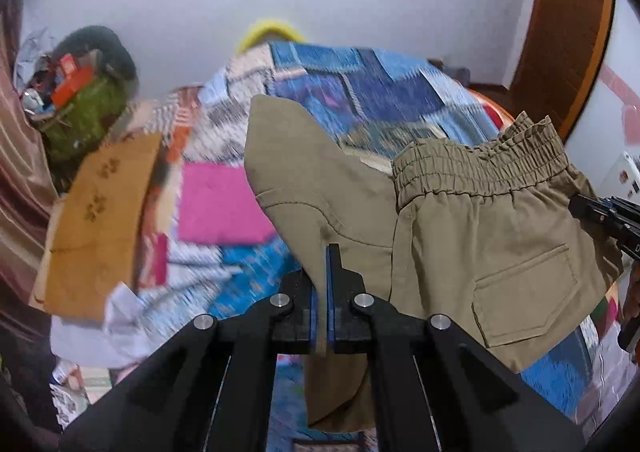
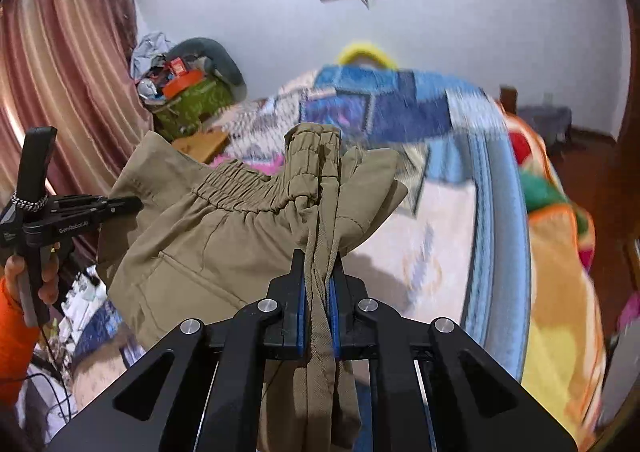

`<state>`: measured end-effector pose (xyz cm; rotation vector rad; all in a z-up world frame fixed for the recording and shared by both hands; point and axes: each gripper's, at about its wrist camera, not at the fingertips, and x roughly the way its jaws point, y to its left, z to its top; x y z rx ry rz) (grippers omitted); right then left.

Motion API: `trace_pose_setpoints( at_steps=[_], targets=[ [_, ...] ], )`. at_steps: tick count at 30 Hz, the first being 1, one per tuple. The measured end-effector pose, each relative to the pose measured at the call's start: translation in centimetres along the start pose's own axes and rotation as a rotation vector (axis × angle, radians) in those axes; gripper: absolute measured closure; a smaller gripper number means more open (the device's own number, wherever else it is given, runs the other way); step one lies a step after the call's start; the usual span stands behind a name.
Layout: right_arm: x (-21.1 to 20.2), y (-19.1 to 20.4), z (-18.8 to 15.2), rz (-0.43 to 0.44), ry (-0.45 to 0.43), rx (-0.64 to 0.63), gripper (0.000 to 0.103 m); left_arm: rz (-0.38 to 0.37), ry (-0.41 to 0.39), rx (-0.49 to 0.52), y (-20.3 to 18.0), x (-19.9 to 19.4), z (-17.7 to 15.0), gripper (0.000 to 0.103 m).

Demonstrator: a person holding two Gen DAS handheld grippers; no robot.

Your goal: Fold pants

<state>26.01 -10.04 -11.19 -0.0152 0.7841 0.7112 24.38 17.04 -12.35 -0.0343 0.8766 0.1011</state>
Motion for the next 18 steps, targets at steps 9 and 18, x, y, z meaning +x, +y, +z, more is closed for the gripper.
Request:
trace_pose_setpoints(
  at_steps=[9,18],
  targets=[
    [4.8,3.0,6.6,0.025,-0.070,-0.095,0.095,0.093,-0.036,-0.047,6.4,2.2,5.4,0.099],
    [14.7,3.8,11.2,0.051,-0.059,-0.105,0.095,0.165,-0.021,-0.120,13.7,9.8,9.0,0.099]
  ],
)
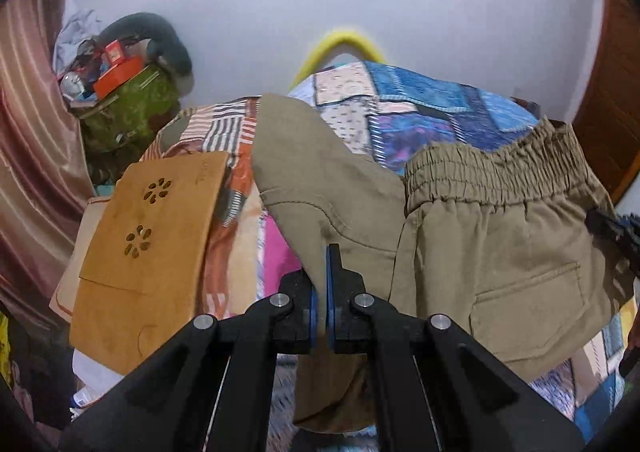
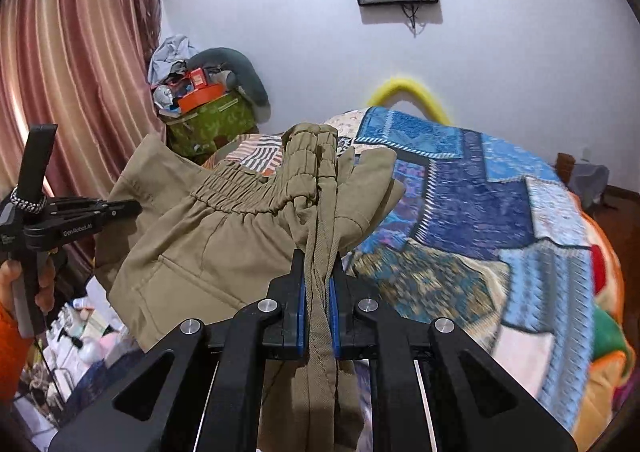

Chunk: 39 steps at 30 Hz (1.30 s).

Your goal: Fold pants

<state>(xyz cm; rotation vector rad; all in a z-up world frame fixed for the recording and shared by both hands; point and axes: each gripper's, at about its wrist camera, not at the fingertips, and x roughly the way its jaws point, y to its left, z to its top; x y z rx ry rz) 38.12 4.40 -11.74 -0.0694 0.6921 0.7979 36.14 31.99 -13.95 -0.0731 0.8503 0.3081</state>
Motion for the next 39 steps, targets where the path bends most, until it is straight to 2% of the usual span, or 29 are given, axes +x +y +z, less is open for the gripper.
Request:
trace_pose_setpoints(
  at_steps=[6,13,16,18,20,22,24,29,33,39],
  targets=[
    [6.8,0.1,0.0,0.017,0.047,0.024,0.095,0.031,0.034,-0.031,2.5,6.6,1.1,0.099],
    [13.6,-0.1,-1.6,0.004,0.176,0.063,0.095,0.080,0.157,-0.029,4.1,15.3,-2.0,0.097],
    [15.5,-0.1,-2.9,-0.007,0.242,0.068,0.095,0.104,0.207,-0.039,4.6,17.2,-3.3,0.094],
    [15.6,-0.1,-3.4,-0.029,0.253,0.056,0.094,0.109,0.228,-0.049,4.9,17.7,-4.0,0.089],
    [15.4,-0.4,-3.4,-0.026,0.274,0.060,0.091,0.110,0.250,-0.064,5.3,17.7,-4.6,0.089],
    [15.0,-0.4,-3.4,-0.043,0.293,0.040,0.085,0.101,0.267,-0.070,5.5,17.1,-4.9,0.089],
    [13.9,-0.2,-3.3,-0.066,0.296,0.024,0.084,0.085,0.281,-0.072,5.6,16.3,-4.7,0.088],
    [10.7,-0.1,-2.1,-0.087,0.270,0.023,0.083,0.066,0.234,-0.041,4.3,10.7,-4.1,0.088],
    [6.3,0.8,-0.5,-0.074,0.203,0.040,0.083,0.047,0.150,-0.026,2.9,4.3,-3.1,0.084],
    [-2.9,3.6,1.9,-0.042,0.056,0.023,0.083,-0.007,-0.042,-0.003,0.1,-8.4,-2.4,0.078]
  ],
)
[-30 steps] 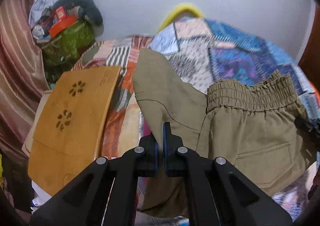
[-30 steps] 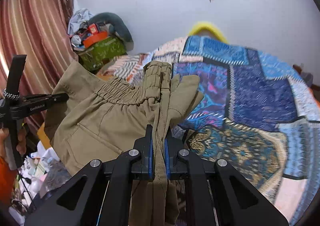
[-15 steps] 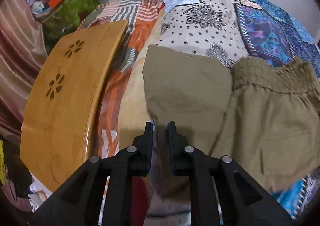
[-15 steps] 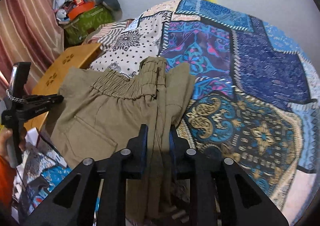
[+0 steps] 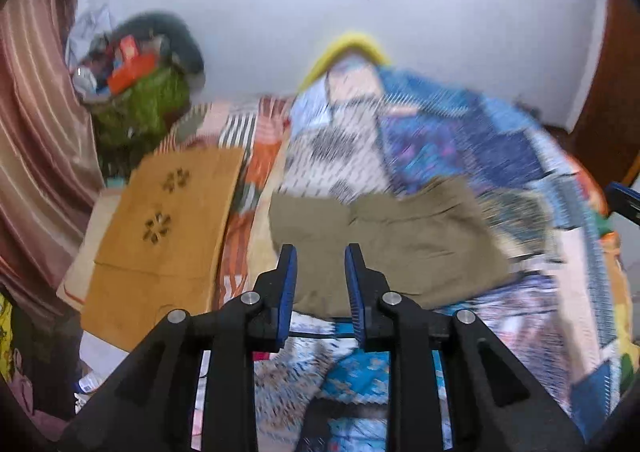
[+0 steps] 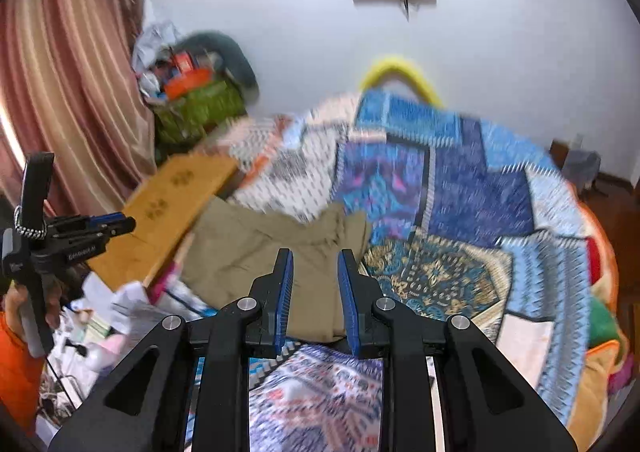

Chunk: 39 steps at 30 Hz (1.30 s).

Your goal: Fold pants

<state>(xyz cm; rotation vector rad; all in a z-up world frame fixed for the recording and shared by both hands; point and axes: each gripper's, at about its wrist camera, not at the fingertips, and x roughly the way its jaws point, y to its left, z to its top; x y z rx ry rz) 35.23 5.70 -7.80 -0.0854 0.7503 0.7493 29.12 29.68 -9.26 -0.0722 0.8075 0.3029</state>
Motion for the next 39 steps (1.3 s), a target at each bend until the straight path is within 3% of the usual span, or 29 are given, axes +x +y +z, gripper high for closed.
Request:
trace_pose_setpoints(
  at_steps=[7,14,20,27,29,31,35,37,39],
  targets=[
    [-11.6,4.4,-0.3,0.032,-0.196,-0.064,0.083,-0.027,-0.240,0.038,-3.4,-14.5,-1.9,0.078],
    [-19.6,9.0,-3.5,0.050,-0.361,-0.166,0.083,-0.046,-0.407,0.036,-5.3,-24.0,-6.2,0.075],
    [-23.7,11.4,-6.9,0.064,-0.487,-0.186,0.083,-0.041,-0.504,0.015,-6.3,-28.6,-10.6,0.061],
    [-24.9,12.3,-9.8,0.061,-0.524,-0.181,0.083,-0.018,-0.581,0.012,-7.3,-31.4,-14.0,0.026],
    [-25.2,12.5,-10.3,0.059,-0.529,-0.176,0.077,-0.014,-0.599,0.007,-7.4,-31.9,-14.7,0.016],
    [-25.4,12.5,-10.6,0.050,-0.538,-0.167,0.045,-0.015,-0.612,-0.002,-7.4,-32.3,-15.1,0.004],
    [-25.5,12.7,-11.0,0.033,-0.553,-0.154,0.033,-0.025,-0.621,-0.020,-7.2,-32.7,-15.7,0.001],
    [-25.6,12.8,-11.2,0.022,-0.559,-0.150,0.021,-0.030,-0.617,-0.030,-7.1,-32.6,-15.8,0.001],
    [-25.8,13.0,-11.4,0.003,-0.567,-0.155,0.014,-0.031,-0.612,-0.035,-7.0,-32.5,-15.9,0.001]
  ],
)
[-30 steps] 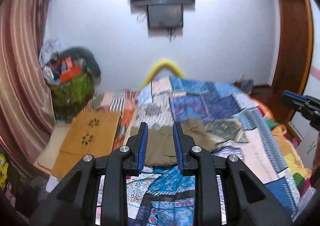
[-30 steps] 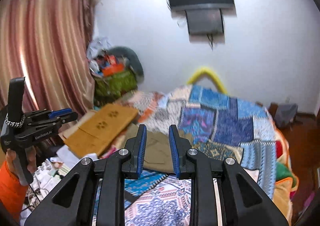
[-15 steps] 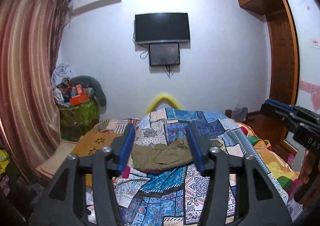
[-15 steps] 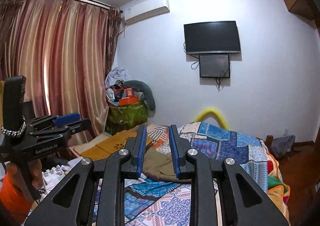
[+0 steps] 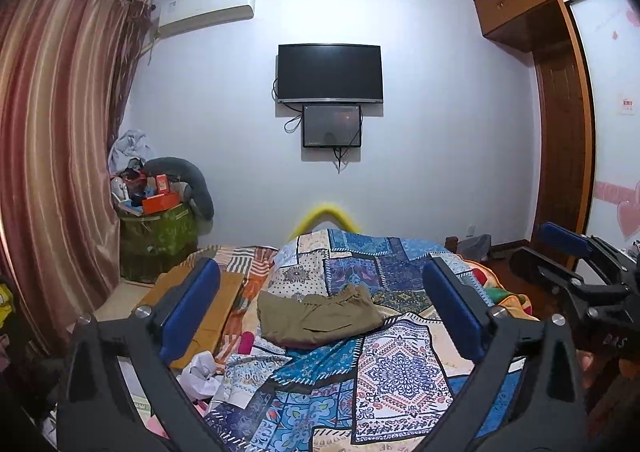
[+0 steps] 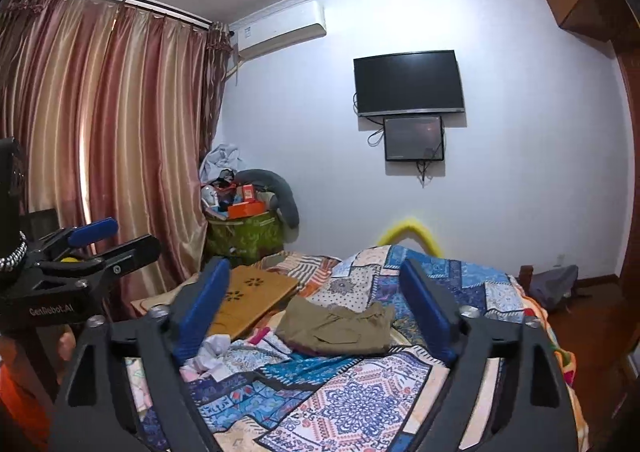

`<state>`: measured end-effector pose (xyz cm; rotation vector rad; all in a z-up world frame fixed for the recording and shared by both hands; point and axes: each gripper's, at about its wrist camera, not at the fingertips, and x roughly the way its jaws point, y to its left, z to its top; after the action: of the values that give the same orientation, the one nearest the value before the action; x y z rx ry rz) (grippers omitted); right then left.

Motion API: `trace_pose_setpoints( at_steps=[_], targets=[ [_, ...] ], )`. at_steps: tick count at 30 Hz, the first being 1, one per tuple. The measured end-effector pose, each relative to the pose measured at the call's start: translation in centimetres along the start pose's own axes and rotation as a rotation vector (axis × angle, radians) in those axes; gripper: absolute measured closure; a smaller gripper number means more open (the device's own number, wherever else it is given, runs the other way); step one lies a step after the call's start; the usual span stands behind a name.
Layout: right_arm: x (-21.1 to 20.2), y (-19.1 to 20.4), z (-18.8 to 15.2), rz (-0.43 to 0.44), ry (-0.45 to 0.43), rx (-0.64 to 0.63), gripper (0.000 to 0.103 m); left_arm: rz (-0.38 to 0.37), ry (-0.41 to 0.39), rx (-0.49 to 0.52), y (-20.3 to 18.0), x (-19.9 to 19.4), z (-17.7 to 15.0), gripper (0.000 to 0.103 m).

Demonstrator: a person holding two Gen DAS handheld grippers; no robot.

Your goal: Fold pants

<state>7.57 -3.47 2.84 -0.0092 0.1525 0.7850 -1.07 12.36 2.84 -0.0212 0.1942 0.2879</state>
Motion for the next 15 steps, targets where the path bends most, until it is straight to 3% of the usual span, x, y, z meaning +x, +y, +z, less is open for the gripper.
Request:
trace_pose_setpoints(
  at_steps=[5,15],
  targets=[
    [-0.37,-0.02,0.07,-0.018,-0.007,0.002,0.002,0.008,0.007,-0.007,0.17,0.05,-0.39,0.001],
    [-1.01,-0.04,-0.52,-0.018,-0.006,0.024,0.001,0.007,0.010,-0.009,0.19,0.24,-0.60,0.000]
  ],
)
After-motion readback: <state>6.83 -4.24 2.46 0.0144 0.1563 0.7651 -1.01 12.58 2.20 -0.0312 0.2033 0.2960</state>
